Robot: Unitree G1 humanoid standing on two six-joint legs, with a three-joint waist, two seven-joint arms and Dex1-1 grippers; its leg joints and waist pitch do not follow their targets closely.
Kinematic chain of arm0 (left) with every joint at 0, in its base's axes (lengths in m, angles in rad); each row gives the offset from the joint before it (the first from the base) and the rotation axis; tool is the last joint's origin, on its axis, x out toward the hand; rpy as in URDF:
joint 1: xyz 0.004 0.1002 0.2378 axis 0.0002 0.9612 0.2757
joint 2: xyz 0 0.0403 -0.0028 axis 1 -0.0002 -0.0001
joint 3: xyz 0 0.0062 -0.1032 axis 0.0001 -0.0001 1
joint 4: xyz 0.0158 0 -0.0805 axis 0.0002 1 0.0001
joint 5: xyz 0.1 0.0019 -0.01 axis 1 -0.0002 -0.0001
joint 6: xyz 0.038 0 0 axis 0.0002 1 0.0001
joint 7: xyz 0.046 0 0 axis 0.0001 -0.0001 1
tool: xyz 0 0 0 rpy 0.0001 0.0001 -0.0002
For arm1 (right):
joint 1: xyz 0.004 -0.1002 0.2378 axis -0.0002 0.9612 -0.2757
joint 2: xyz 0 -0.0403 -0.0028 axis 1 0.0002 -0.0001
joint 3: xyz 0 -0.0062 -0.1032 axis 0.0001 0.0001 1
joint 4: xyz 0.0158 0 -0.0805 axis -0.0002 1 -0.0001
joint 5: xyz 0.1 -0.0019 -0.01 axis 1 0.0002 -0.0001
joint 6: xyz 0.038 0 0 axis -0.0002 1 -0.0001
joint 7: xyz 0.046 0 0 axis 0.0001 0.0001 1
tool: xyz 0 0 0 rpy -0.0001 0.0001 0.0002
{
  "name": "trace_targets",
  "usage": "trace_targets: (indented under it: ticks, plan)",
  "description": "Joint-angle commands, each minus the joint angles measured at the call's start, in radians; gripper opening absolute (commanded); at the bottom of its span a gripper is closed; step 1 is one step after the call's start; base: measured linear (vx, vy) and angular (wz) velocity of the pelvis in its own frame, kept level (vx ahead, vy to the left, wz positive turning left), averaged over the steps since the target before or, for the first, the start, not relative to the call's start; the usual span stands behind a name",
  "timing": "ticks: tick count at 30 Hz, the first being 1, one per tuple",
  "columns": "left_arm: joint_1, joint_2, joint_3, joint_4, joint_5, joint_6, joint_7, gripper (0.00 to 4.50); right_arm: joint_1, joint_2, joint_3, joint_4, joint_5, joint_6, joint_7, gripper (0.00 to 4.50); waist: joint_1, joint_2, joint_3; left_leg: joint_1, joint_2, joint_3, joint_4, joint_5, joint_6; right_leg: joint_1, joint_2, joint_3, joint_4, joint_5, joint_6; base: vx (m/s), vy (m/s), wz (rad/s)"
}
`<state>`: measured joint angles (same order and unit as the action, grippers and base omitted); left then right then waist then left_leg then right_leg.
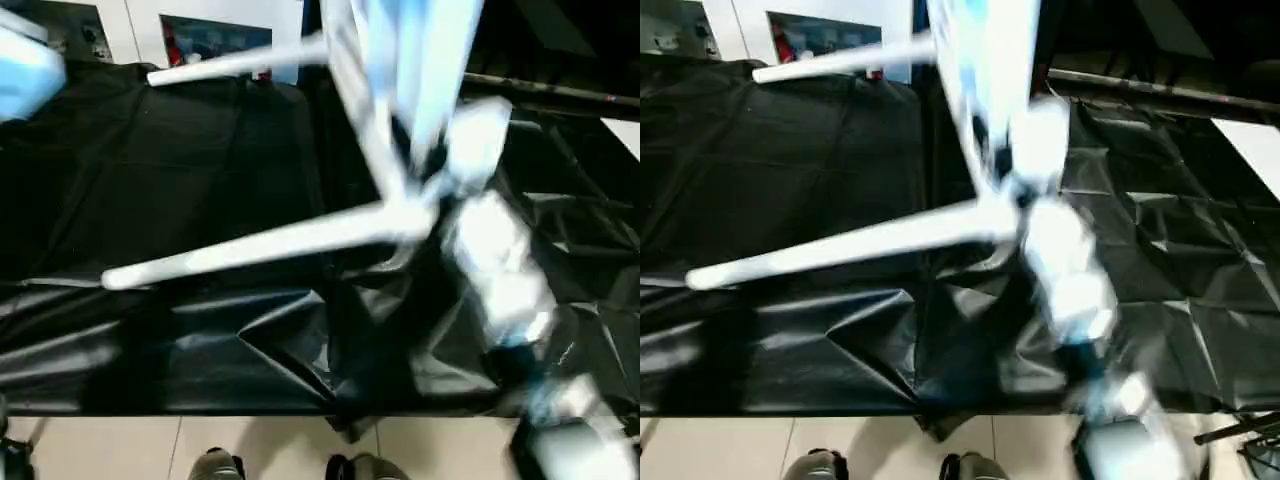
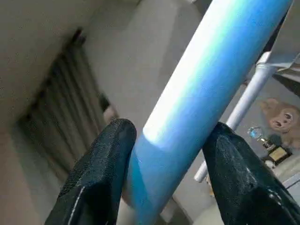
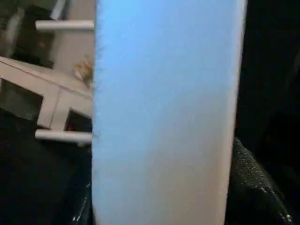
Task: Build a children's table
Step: Flip table
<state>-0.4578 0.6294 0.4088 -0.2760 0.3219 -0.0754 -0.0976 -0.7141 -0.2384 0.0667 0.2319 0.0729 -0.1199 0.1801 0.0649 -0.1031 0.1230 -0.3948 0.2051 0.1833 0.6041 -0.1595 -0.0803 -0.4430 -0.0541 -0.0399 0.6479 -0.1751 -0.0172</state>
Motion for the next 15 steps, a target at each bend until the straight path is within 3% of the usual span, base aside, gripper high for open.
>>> trace_targets:
  ticks: [1, 4, 6, 7, 9, 11, 13, 14, 15]
  plan:
    - [0.019, -0.053, 0.153, 0.061, -0.122, 0.111, 0.091, 2.29, -0.056, -0.079, -0.059, -0.048, 0.031, -0.023, 0.115, 1.95, 0.005, 0.017, -0.099, 0.021, 0.011, -0.001, -0.054, -0.146, -0.023, 0.064, -0.055, 0.043, -0.055, -0.091, -0.136, 0.0, 0.0, 0.0]
    - [0.064, -0.111, 0.214, 0.074, -0.162, 0.139, 0.113, 2.28, -0.193, -0.152, -0.031, -0.009, 0.057, 0.018, 0.262, 1.95, 0.004, 0.015, -0.101, 0.022, 0.012, -0.001, -0.052, -0.16, -0.015, 0.064, -0.054, 0.042, -0.058, -0.114, -0.141, 0.0, 0.0, 0.0]
    - [0.073, -0.121, 0.225, 0.078, -0.168, 0.145, 0.118, 2.27, -0.214, -0.166, -0.018, -0.002, 0.05, 0.022, 0.293, 1.95, 0.006, 0.014, -0.1, 0.023, 0.013, 0.0, -0.051, -0.171, -0.009, 0.061, -0.055, 0.043, -0.061, -0.133, -0.144, 0.0, 0.0, 0.0]
    - [0.096, -0.144, 0.249, 0.088, -0.19, 0.154, 0.124, 2.26, -0.275, -0.194, 0.026, 0.013, 0.035, 0.026, 0.385, 1.95, 0.008, 0.014, -0.101, 0.025, 0.015, 0.0, -0.05, -0.176, -0.007, 0.058, -0.056, 0.042, -0.062, -0.139, -0.144, 0.0, 0.0, 0.0]
    - [0.112, -0.155, 0.256, 0.092, -0.197, 0.156, 0.124, 2.24, -0.305, -0.201, 0.044, 0.021, 0.024, 0.028, 0.41, 1.95, 0.011, 0.012, -0.099, 0.029, 0.017, 0.0, -0.051, -0.203, -0.012, 0.053, -0.056, 0.041, -0.069, -0.186, -0.137, 0.0, 0.0, 0.0]
    - [0.148, -0.18, 0.265, 0.1, -0.213, 0.165, 0.115, 2.23, -0.367, -0.196, 0.065, 0.036, 0.011, 0.033, 0.425, 1.95, 0.013, 0.002, -0.1, 0.027, 0.018, -0.003, -0.053, -0.219, -0.02, 0.053, -0.056, 0.039, -0.07, -0.226, -0.125, 0.0, 0.0, 0.0]
    - [0.183, -0.211, 0.272, 0.108, -0.228, 0.178, 0.111, 2.19, -0.426, -0.185, 0.088, 0.065, -0.012, 0.009, 0.428, 1.95, 0.013, 0.006, -0.099, 0.029, 0.019, -0.004, -0.053, -0.261, -0.032, 0.046, -0.057, 0.039, -0.076, -0.281, -0.116, 0.0, 0.0, 0.0]
    - [0.194, -0.22, 0.271, 0.11, -0.233, 0.183, 0.106, 2.16, -0.446, -0.182, 0.096, 0.078, -0.023, 0.001, 0.431, 1.95, 0.011, -0.001, -0.1, 0.029, 0.019, -0.004, -0.053, -0.27, -0.032, 0.046, -0.057, 0.039, -0.077, -0.291, -0.112, 0.0, 0.0, 0.0]
    - [0.209, -0.233, 0.269, 0.115, -0.239, 0.183, 0.103, 2.16, -0.473, -0.175, 0.106, 0.095, -0.038, -0.011, 0.429, 1.95, 0.013, 0.003, -0.099, 0.03, 0.019, -0.005, -0.053, -0.277, -0.035, 0.045, -0.059, 0.039, -0.077, -0.303, -0.109, 0.0, 0.0, 0.0]
